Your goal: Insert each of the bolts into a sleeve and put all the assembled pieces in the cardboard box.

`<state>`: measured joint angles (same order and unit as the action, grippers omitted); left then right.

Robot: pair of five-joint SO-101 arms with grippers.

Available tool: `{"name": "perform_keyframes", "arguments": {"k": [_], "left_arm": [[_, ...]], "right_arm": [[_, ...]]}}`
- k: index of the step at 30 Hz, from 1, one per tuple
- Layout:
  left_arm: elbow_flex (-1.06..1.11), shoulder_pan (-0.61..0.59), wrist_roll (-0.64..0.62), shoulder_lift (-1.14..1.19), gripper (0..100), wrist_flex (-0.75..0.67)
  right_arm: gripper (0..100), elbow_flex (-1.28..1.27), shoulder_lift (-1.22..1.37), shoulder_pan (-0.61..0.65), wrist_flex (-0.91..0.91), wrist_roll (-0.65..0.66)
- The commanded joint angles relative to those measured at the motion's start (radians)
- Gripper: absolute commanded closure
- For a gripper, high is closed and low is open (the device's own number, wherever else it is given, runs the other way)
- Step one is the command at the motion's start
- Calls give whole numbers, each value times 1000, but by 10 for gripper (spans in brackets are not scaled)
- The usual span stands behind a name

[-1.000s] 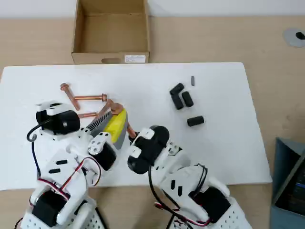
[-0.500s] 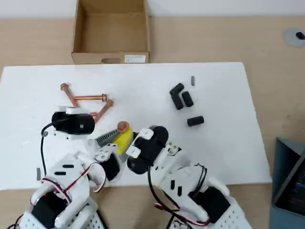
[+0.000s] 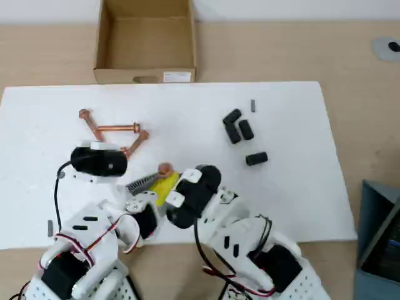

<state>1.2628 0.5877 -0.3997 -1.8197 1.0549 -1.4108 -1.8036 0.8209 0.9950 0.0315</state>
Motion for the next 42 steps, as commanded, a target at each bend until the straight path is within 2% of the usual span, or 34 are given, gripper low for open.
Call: {"name": "perform_keyframes", "arguments": {"k": [1, 14, 17, 20, 22, 25, 28, 31, 37, 42], "left_arm": [[-21, 2, -5, -4, 814, 29], [-153, -3, 2, -1, 811, 72], [-190, -51, 11, 1, 812, 72], [-207, -103, 72, 1, 812, 72], [-209, -147, 107, -1, 849, 72], [-206, -219, 172, -4, 996, 72], [-198, -311, 233, -4, 988, 72], [-178, -443, 302, -4, 998, 72], [41, -733, 428, -4, 998, 72], [193, -825, 448, -4, 998, 71]], "right_arm": [[989, 10, -102, 1, -28, 5], [989, 7, -102, 1, -26, 5], [989, 8, -102, 1, -26, 5], [989, 8, -102, 1, -26, 5], [989, 7, -102, 1, -26, 2], [989, 7, -102, -1, -25, 0], [989, 7, -102, -27, -25, 0], [989, 8, -102, -113, -25, 0], [989, 50, -93, -269, 21, 2], [989, 147, -85, -277, 138, -2]]}}
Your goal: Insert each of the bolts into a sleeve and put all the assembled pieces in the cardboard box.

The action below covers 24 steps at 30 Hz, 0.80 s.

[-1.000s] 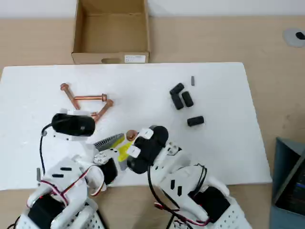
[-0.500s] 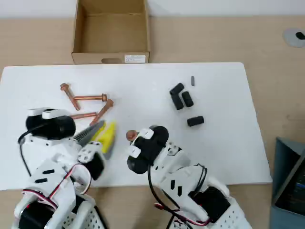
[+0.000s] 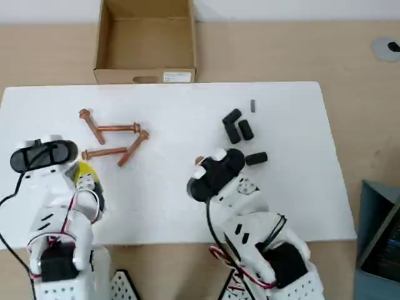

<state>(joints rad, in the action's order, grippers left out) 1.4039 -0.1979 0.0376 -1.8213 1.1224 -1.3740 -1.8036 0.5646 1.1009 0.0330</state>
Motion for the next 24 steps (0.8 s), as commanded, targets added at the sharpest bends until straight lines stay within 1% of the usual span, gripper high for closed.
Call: {"name": "perform_keyframes", "arguments": {"k": [1, 5, 10, 18, 24], "left_arm": [[77, -38, 11, -2, 998, 3], [161, -38, 11, -2, 998, -3], [222, -38, 11, -2, 998, -2], [222, -38, 11, -2, 998, -2], [222, -46, 6, -2, 998, -2]], "right_arm": [[989, 134, -73, -21, 41, -3], [989, 249, 77, -21, 40, -6], [989, 466, 390, -22, 17, -81], [989, 794, 898, -25, -204, -84], [989, 1020, 1264, -96, -387, -14]]}}
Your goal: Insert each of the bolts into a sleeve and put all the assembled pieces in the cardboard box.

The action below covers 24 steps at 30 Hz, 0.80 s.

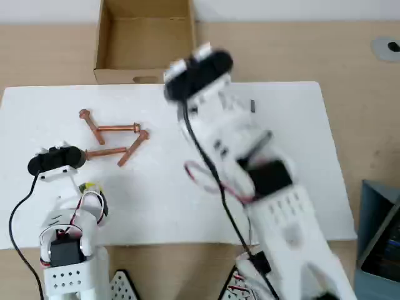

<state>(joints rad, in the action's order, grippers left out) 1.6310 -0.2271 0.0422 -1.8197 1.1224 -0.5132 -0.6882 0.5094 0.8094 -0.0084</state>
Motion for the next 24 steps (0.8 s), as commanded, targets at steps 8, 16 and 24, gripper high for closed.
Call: {"name": "perform_keyframes", "arguments": {"k": [8, 16, 24], "left_arm": [[-5, -17, 2, -4, 998, -3], [-5, -17, 2, -4, 998, -3], [-5, -17, 2, -4, 998, -3]], "right_arm": [[989, 535, 585, -77, -183, 91], [989, 920, 1003, -88, -184, 109], [986, 1360, 1411, -88, -178, 209]]}}
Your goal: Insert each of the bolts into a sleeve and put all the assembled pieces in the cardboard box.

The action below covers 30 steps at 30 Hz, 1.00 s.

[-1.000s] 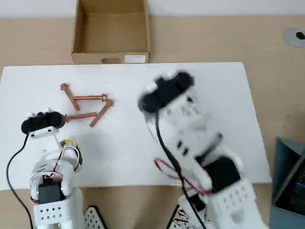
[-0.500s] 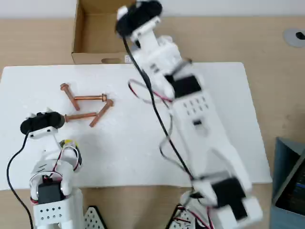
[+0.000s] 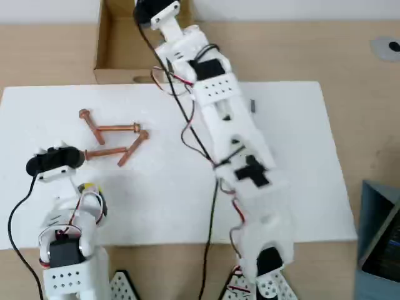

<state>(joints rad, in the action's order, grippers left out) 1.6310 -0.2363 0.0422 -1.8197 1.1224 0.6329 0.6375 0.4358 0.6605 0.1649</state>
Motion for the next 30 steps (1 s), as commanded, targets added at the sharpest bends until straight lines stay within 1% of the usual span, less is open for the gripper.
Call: {"name": "perform_keyframes", "arguments": {"k": [1, 4, 6, 10, 13, 19, 30], "left_arm": [[-5, -8, 2, -4, 998, -3], [-5, -8, 2, -4, 998, -3], [-5, -8, 2, -4, 998, -3], [-5, -8, 2, -4, 998, -3], [-5, -8, 2, -4, 998, -3], [-5, -5, 2, -4, 998, -3], [-5, -5, 2, -4, 998, -3]], "right_arm": [[986, 266, 133, -15, -26, 54], [985, 400, 255, -15, -23, 110], [974, 478, 317, -10, 14, 133], [897, 610, 400, -8, 117, 137], [892, 684, 440, -10, 163, 137], [892, 753, 470, -12, 206, 138], [889, 759, 469, -13, 270, 137]]}}
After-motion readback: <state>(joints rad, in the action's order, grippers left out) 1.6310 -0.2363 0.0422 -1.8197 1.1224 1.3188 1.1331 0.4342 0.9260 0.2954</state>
